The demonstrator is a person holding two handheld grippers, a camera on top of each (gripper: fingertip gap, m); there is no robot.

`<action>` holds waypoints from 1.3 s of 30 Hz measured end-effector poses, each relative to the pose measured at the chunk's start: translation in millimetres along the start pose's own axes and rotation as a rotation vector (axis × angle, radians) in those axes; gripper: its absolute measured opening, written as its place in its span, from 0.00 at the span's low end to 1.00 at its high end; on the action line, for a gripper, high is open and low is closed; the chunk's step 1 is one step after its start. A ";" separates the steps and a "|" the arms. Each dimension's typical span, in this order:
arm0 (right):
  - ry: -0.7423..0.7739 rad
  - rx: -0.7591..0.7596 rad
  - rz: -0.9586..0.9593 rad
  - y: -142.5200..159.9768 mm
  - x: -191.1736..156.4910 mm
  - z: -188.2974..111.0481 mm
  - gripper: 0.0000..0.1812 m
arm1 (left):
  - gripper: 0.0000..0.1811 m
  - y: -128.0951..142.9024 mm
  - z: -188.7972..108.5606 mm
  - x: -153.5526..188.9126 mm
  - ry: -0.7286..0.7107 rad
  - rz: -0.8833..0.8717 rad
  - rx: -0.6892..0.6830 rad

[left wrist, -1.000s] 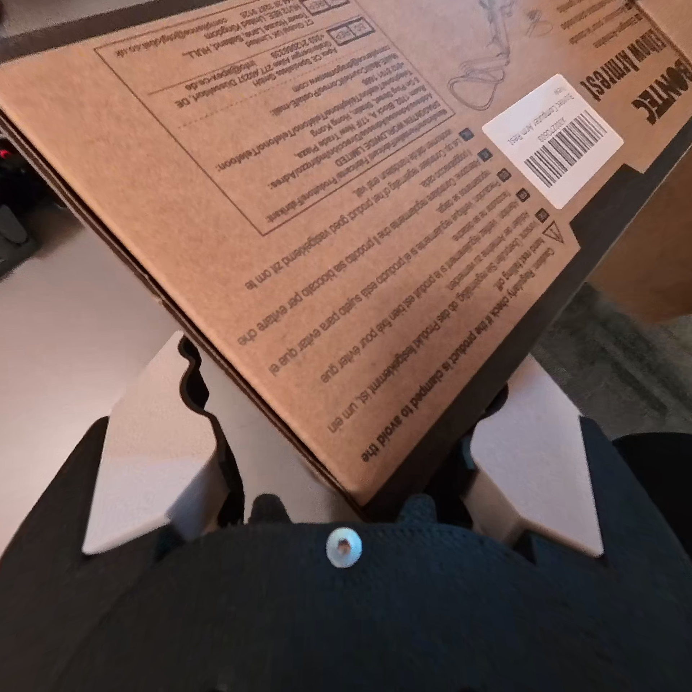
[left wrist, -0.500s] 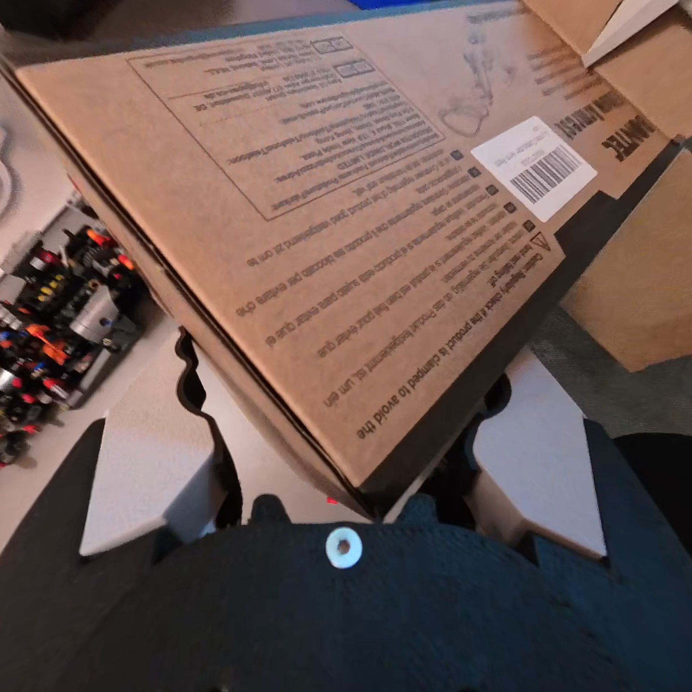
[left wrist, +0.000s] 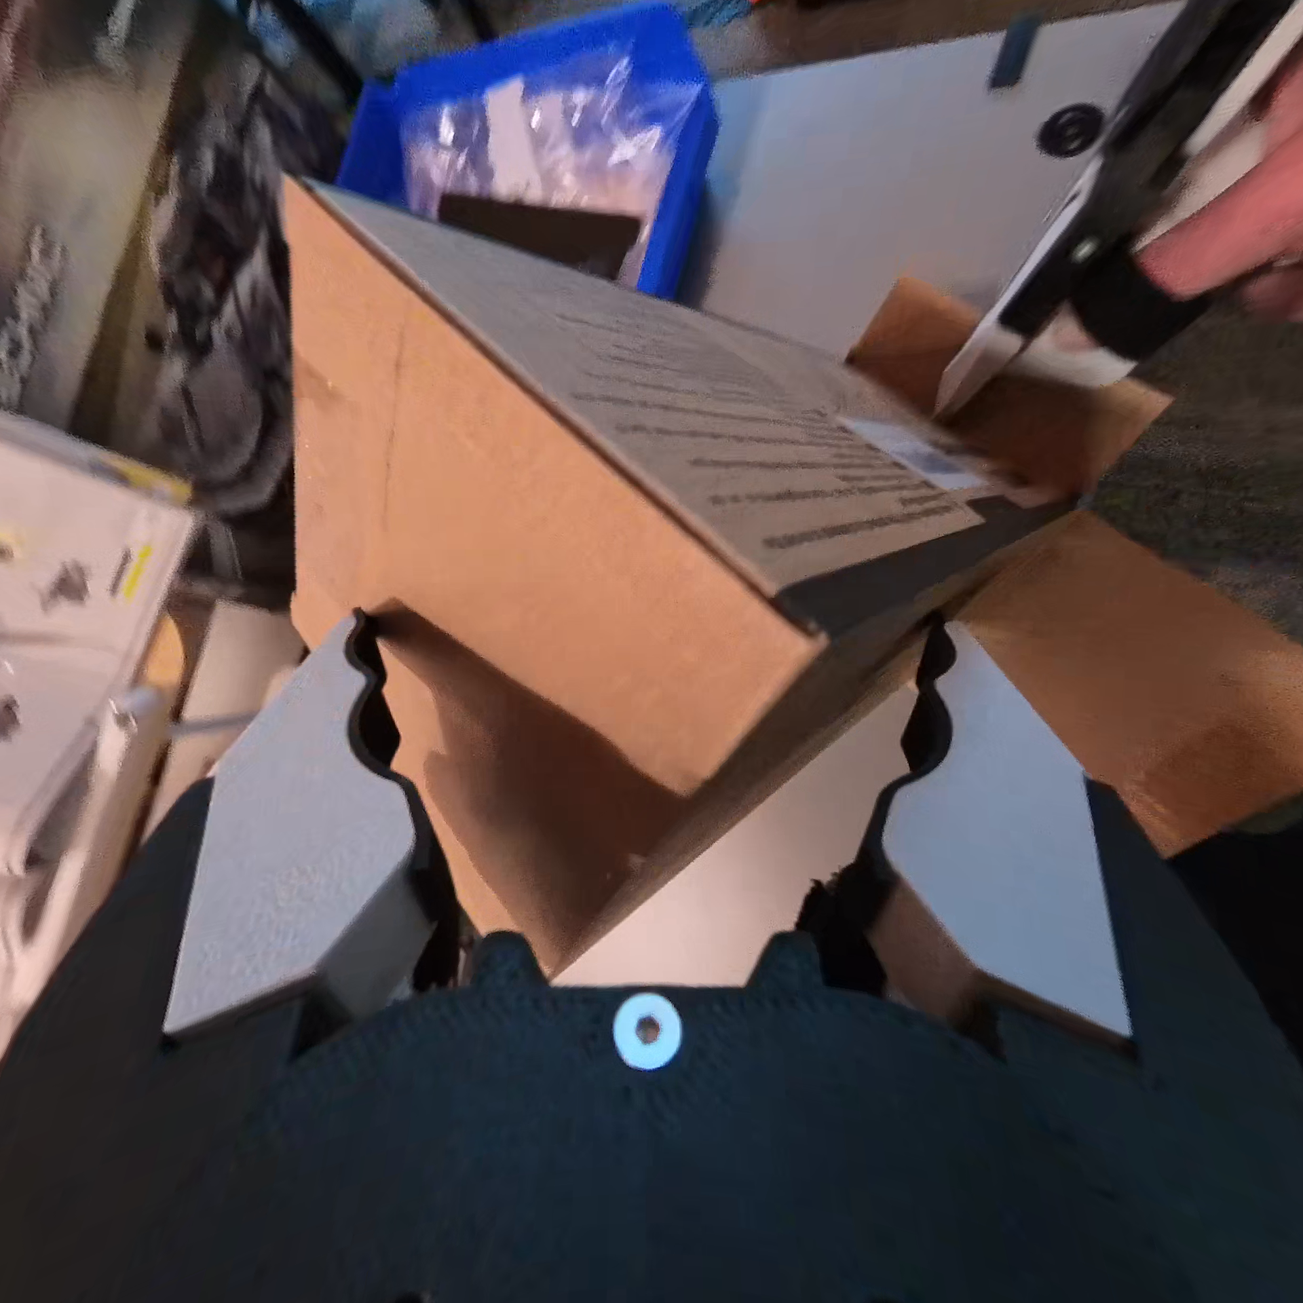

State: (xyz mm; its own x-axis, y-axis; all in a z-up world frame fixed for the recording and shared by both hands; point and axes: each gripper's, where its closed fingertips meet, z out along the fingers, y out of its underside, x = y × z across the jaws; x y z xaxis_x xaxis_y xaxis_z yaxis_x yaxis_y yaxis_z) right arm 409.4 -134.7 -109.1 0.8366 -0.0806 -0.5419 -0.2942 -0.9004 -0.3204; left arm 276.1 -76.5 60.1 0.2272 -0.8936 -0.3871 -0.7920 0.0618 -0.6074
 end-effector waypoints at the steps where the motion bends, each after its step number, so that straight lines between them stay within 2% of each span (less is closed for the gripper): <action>1: 0.015 -0.007 -0.004 5.9 4.4 3.1 0.02 | 0.79 -11.0 0.6 6.1 0.007 0.049 0.016; 7: 0.161 -0.084 0.001 31.1 31.1 20.2 0.12 | 0.77 -55.0 9.6 46.6 0.035 0.314 0.077; 9: 0.190 -0.123 0.027 42.8 40.7 21.8 0.20 | 0.74 -66.6 11.3 64.3 0.057 0.389 0.111; 13: 0.127 -0.003 0.109 41.1 46.8 1.7 0.36 | 0.72 -81.3 15.9 79.6 0.069 0.438 0.118; 16: 0.045 0.111 0.066 30.6 38.6 -28.7 0.40 | 0.71 -82.5 14.1 79.1 0.091 0.440 0.130; 18: -0.087 0.194 -0.015 18.4 10.2 -53.2 0.40 | 0.71 -81.4 9.5 79.7 0.116 0.423 0.140; 22: -0.180 0.272 -0.185 3.1 -40.1 -92.9 0.42 | 0.69 -81.9 -7.5 72.6 0.175 0.347 0.203; 23: -0.166 0.281 -0.216 0.8 -47.0 -99.4 0.37 | 0.70 -79.9 -13.3 66.6 0.176 0.319 0.215; 24: -0.154 0.280 -0.248 0.3 -52.3 -104.3 0.37 | 0.72 -76.9 -20.4 60.8 0.193 0.276 0.224; 27: -0.192 0.264 -0.259 5.3 -62.4 -114.7 0.46 | 0.72 -61.7 -36.5 31.7 0.223 0.107 0.249; 29: -0.209 0.276 -0.304 9.3 -67.4 -120.7 0.51 | 0.73 -45.9 -33.4 18.5 0.268 0.011 0.234; 30: -0.222 0.295 -0.333 8.7 -72.9 -125.1 0.48 | 0.74 -39.4 -29.6 16.9 0.298 -0.009 0.223; 33: -0.267 0.350 -0.406 0.3 -94.2 -135.3 0.52 | 0.72 -36.0 -13.6 29.0 0.431 -0.075 0.229; 35: -0.283 0.336 -0.458 -2.9 -106.8 -130.9 0.59 | 0.72 -39.4 -0.9 45.1 0.556 -0.120 0.227; 37: -0.283 0.323 -0.498 -5.6 -115.6 -120.0 0.66 | 0.70 -44.0 12.1 53.7 0.615 -0.126 0.251; 38: -0.281 0.328 -0.507 -8.9 -120.3 -114.7 0.69 | 0.77 -44.7 16.7 59.1 0.656 -0.124 0.259; 39: -0.249 0.329 -0.516 -13.0 -120.8 -108.7 0.78 | 0.78 -49.7 17.5 61.5 0.683 -0.144 0.277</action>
State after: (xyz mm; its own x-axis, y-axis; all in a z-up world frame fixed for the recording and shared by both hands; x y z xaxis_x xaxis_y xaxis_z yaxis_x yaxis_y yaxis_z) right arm 362.4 -159.8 45.0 0.7877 0.4629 -0.4065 -0.0432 -0.6167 -0.7860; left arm 339.4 -126.7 54.3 -0.1555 -0.9729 0.1713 -0.5886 -0.0480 -0.8070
